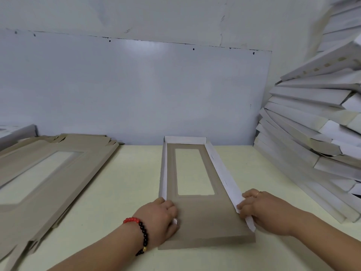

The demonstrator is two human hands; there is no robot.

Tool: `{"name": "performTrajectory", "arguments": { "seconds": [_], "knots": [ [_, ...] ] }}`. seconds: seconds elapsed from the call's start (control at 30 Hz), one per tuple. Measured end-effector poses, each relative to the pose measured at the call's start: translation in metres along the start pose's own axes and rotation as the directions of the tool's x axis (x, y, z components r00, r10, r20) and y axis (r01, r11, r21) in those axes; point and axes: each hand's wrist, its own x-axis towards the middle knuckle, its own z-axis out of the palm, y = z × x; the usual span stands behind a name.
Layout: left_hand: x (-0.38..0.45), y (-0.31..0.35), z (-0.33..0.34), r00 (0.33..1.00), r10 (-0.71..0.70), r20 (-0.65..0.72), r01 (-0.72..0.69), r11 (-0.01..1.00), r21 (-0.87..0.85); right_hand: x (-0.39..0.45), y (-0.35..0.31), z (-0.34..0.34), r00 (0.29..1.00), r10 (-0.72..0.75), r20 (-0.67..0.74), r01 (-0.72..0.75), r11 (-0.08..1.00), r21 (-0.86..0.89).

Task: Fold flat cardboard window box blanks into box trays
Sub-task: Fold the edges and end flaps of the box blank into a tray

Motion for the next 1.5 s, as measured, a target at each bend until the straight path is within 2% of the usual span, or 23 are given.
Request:
{"name": "performTrajectory", "arguments": {
  "seconds": [0.1, 0.23, 0.37, 0.47, 0.63, 0.77, 0.87, 1.07, 1.13, 1.2, 1.27, 1.3, 1.33, 1.4, 1.47, 1.5],
  "knots": [
    [-0.002, 0.016, -0.001, 0.999, -0.029, -0.030, 0.031, 0.997, 0.066, 0.006, -0.006, 0.000, 1.000, -0.010, 0.003, 0.010, 1.000, -0.013],
    [0.002, 0.016, 0.004, 0.994, -0.059, -0.089, 0.072, 0.986, 0.151, 0.009, -0.013, -0.007, 0.995, 0.013, 0.094, -0.016, 0.999, 0.036],
    [0.005, 0.013, 0.011, 0.992, -0.108, 0.070, 0.094, 0.980, 0.174, 0.014, -0.016, -0.016, 0.990, 0.070, 0.126, -0.084, 0.991, 0.108],
    [0.005, 0.013, 0.011, 0.990, -0.114, 0.083, 0.098, 0.979, 0.179, 0.019, -0.023, -0.016, 0.988, 0.088, 0.129, -0.097, 0.993, 0.068],
    [0.002, 0.009, 0.004, 0.984, -0.122, 0.131, 0.114, 0.991, 0.069, 0.018, -0.024, -0.011, 0.995, 0.057, 0.081, -0.059, 0.998, 0.024],
    [0.005, 0.007, -0.004, 0.967, -0.190, 0.168, 0.202, 0.978, -0.056, 0.022, -0.025, -0.006, 0.999, 0.035, 0.002, -0.035, 0.999, -0.034],
    [0.006, 0.006, -0.006, 0.956, -0.259, 0.138, 0.273, 0.957, -0.094, 0.021, -0.029, -0.004, 0.997, 0.021, -0.079, -0.018, 0.999, 0.035],
    [0.010, 0.002, 0.001, 0.951, -0.309, 0.003, 0.307, 0.945, -0.111, 0.009, -0.018, 0.003, 0.990, 0.119, -0.075, -0.100, 0.969, 0.227],
    [0.010, -0.001, 0.002, 0.968, -0.249, -0.016, 0.247, 0.965, -0.085, 0.009, -0.017, 0.005, 0.994, 0.085, -0.067, -0.073, 0.982, 0.174],
    [0.011, -0.001, 0.002, 0.976, -0.213, 0.035, 0.215, 0.976, -0.044, 0.011, -0.024, 0.004, 0.994, 0.085, -0.071, -0.078, 0.992, 0.094],
    [0.013, -0.001, 0.000, 0.973, -0.211, 0.089, 0.214, 0.976, -0.026, 0.012, -0.033, -0.005, 0.987, 0.051, -0.152, -0.061, 0.996, -0.066],
    [0.014, 0.000, -0.001, 0.972, -0.214, 0.100, 0.217, 0.976, -0.023, 0.013, -0.037, -0.010, 0.983, 0.080, -0.166, -0.109, 0.979, -0.175],
    [0.015, 0.000, -0.002, 0.970, -0.217, 0.105, 0.220, 0.975, -0.015, 0.014, -0.040, -0.012, 0.987, 0.111, -0.120, -0.134, 0.969, -0.206],
    [0.015, 0.001, -0.003, 0.964, -0.237, 0.119, 0.237, 0.971, 0.018, 0.019, -0.039, -0.008, 0.982, 0.168, -0.085, -0.179, 0.972, -0.149],
    [0.016, 0.002, -0.006, 0.953, -0.270, 0.134, 0.260, 0.962, 0.088, 0.023, -0.038, -0.013, 0.967, 0.255, 0.017, -0.252, 0.963, -0.100],
    [0.017, 0.003, -0.009, 0.948, -0.286, 0.142, 0.269, 0.954, 0.130, 0.025, -0.038, -0.015, 0.966, 0.260, 0.002, -0.259, 0.964, -0.066]
  ]
}}
